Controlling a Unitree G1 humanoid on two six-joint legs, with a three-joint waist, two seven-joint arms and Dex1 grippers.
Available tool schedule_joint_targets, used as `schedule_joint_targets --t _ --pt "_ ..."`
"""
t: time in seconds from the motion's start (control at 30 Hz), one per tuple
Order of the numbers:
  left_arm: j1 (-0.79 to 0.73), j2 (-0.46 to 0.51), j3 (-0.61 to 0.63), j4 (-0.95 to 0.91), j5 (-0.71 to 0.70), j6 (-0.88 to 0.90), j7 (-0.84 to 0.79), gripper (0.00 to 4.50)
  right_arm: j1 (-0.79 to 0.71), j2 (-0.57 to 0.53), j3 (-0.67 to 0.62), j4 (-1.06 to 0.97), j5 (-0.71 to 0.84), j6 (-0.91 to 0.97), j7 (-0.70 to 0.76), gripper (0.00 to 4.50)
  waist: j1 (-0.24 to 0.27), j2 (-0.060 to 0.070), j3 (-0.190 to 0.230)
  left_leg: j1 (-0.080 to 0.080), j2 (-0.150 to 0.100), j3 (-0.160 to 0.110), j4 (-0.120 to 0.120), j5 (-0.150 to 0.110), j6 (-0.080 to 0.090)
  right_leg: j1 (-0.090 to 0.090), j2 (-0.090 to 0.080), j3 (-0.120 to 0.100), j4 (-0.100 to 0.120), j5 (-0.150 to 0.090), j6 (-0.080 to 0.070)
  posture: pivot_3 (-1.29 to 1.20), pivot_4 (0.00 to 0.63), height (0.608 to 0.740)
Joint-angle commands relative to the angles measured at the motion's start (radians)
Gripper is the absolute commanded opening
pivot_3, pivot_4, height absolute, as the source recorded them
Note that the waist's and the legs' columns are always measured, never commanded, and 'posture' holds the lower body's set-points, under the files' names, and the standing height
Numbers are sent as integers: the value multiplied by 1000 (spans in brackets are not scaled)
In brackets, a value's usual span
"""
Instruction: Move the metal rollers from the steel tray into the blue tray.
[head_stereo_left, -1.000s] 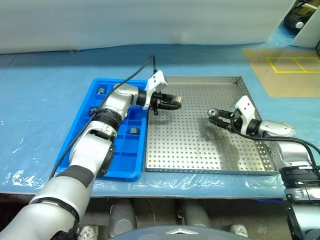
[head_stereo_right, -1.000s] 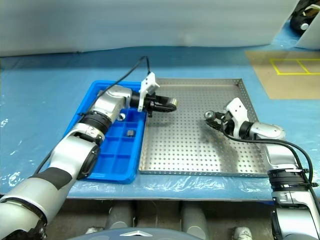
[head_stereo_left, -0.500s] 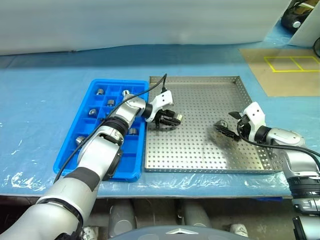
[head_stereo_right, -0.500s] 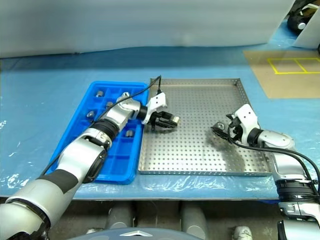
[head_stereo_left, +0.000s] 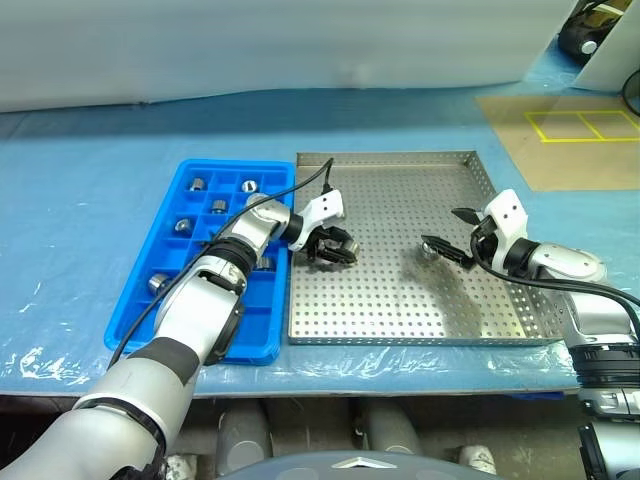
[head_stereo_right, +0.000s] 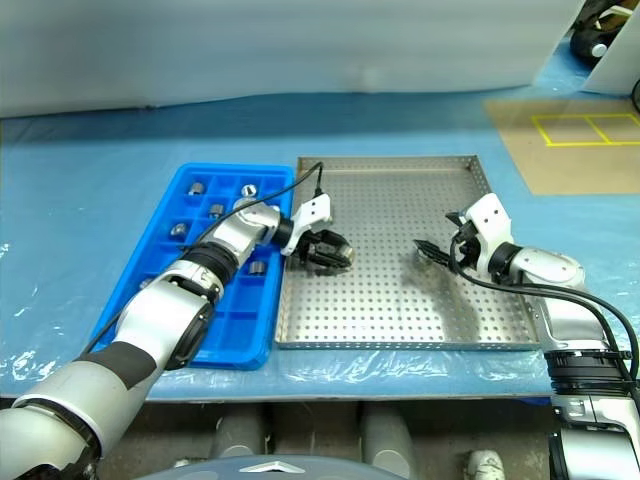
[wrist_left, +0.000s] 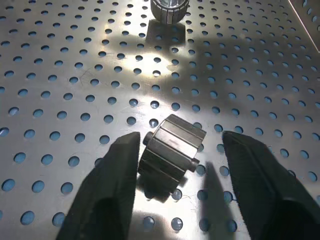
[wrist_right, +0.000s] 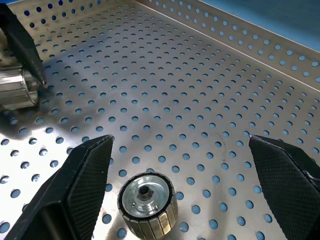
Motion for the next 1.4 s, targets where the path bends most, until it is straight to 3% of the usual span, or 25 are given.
schedule_joint_targets --t 0.03,0.07,0.3,0.47,0.6,0.83,1.0,1.23,1.4 --pt "-14 -10 19 -20 2 -33 67 4013 -7 -7 -27 -49 11 -6 0 4500 0 0 0 0 0 0 0 0 0 0 0 0 0 0 0 -338 150 740" --pt "-13 -10 21 -21 -1 -51 62 4318 -7 -7 -27 -50 13 -4 2 4500 0 0 0 0 0 0 0 -1 -1 0 0 0 0 0 0 -337 150 740" --pt "-69 27 105 -132 -112 -25 -43 4318 -17 -6 -4 -118 33 11 35 4500 0 0 0 0 0 0 0 -1 -1 0 0 0 0 0 0 -325 150 740" --pt "-170 113 246 -310 -297 222 -109 4318 3 -30 8 -238 108 94 123 4500 1 0 0 -1 1 1 -1 -1 -1 -3 0 0 0 0 0 -307 150 740" --pt "-210 268 320 -434 -427 511 -193 4318 -26 -47 20 -293 148 147 172 4500 -3 0 0 0 0 4 -3 -1 -1 -4 0 0 0 0 0 -287 150 740" --pt "118 503 294 -794 -467 658 -232 4318 -155 72 187 -211 83 97 199 4500 -10 1 0 8 1 7 -13 2 -6 -5 3 0 -1 -1 0 -209 150 740" --pt "277 558 349 -988 -519 725 -132 4318 -266 150 256 -56 40 18 248 4500 21 -1 1 -1 3 4 -11 5 -11 -9 2 -2 0 0 -1 -84 150 740" --pt "482 646 451 -1209 -617 851 -9 4318 -407 227 295 216 -20 -117 324 4500 45 -1 1 0 3 4 -12 5 -11 -8 2 -3 1 -1 -1 64 150 740" --pt "553 666 521 -1298 -705 908 67 4318 -442 282 301 392 -63 -185 343 4500 61 -1 1 -1 4 2 -12 5 -12 -9 2 -6 2 -1 -2 107 150 740"
